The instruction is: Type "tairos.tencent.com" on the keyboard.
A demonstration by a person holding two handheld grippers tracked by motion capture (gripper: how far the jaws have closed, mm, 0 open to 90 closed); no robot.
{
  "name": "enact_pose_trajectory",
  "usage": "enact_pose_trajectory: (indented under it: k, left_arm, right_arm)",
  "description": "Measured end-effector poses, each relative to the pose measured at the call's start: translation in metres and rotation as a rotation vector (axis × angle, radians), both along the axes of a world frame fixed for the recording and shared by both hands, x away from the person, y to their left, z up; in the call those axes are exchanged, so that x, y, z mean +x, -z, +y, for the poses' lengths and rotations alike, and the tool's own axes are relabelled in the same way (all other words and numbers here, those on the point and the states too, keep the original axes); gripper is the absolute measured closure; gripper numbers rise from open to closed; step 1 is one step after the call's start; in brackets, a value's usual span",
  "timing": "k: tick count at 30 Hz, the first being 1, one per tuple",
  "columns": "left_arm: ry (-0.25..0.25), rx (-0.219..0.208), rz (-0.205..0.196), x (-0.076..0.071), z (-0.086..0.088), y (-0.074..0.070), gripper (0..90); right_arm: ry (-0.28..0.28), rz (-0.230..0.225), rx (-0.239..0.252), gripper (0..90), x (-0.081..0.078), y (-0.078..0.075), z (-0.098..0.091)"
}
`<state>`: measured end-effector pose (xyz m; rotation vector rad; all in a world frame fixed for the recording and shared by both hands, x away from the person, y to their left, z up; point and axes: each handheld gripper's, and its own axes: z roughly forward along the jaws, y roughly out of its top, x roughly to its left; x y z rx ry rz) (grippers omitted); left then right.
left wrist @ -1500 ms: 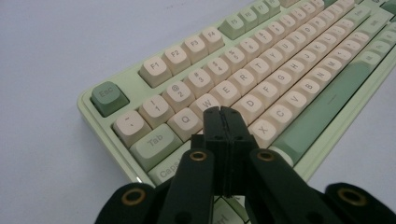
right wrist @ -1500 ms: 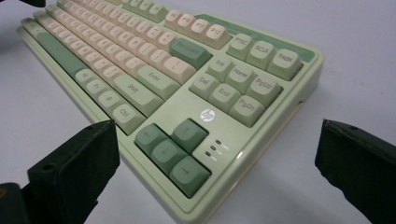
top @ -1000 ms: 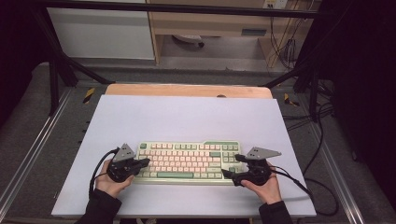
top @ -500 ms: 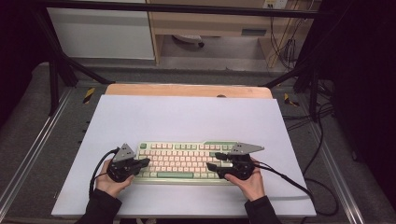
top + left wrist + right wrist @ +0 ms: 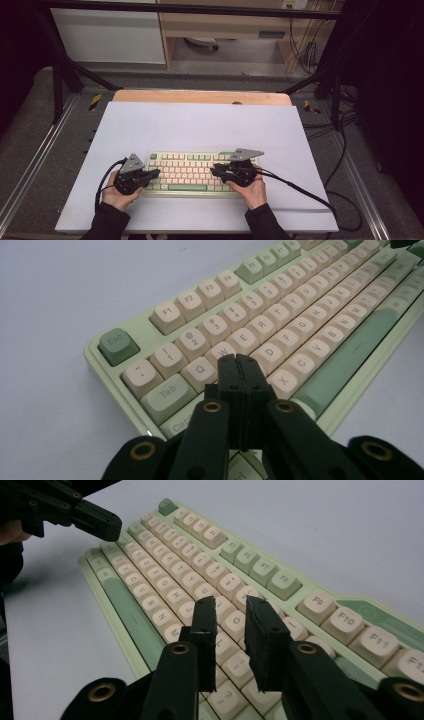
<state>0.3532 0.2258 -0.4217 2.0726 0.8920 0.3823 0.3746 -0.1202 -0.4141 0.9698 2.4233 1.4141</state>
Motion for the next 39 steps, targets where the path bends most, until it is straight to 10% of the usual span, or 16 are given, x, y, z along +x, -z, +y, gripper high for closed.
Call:
enact_pose_trajectory:
  k: [11, 39]
  left_arm:
    - [0.001, -0.001, -0.002, 0.000, 0.000, 0.000, 89.9]
    - [0.002, -0.003, -0.003, 0.000, 0.000, 0.000, 89.9]
  right_arm:
    - [-0.007, 0.018, -0.030, 89.8, 0.009, 0.005, 0.024]
    - [-0.010, 0.031, -0.080, 90.0, 0.020, 0.020, 0.044]
